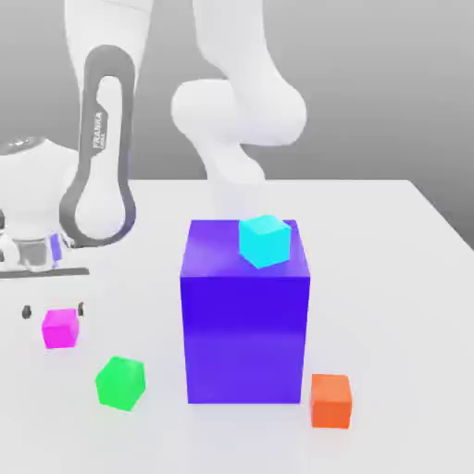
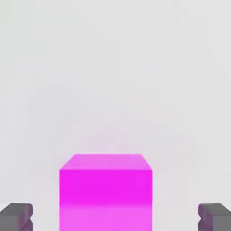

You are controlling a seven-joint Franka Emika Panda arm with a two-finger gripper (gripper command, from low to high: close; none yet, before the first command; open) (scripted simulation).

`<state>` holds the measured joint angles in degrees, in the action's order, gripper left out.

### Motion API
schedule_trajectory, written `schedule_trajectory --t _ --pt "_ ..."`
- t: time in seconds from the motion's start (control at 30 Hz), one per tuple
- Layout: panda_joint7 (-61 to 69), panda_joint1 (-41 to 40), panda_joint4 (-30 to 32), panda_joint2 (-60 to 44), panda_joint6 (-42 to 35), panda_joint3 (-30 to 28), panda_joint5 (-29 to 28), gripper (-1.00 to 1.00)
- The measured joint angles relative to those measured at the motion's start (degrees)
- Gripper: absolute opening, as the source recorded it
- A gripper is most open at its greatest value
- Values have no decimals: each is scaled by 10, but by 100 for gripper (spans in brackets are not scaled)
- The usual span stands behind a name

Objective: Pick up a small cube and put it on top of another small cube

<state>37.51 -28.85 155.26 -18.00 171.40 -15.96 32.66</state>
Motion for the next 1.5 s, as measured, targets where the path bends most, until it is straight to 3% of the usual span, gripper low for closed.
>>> schedule_trajectory --t 0.03,0.27,0.37,0.5,0.57,0.73,1.2,1.37,1.5 --pt "11 -17 -3 -10 8 20 14 -100" --pt "11 -16 -3 -10 6 19 14 -100" --pt "-41 38 11 32 -22 -49 -53 -100" --pt "-145 85 33 105 -66 -129 -192 -100" --pt "-170 93 38 133 -84 -140 -246 -100" --pt "-126 126 34 161 -108 -130 -304 -100" --pt "95 223 17 209 -168 -86 -358 -100" --pt "184 259 11 218 -186 -72 -360 -100" --pt "220 270 6 190 -164 -70 -330 -100"
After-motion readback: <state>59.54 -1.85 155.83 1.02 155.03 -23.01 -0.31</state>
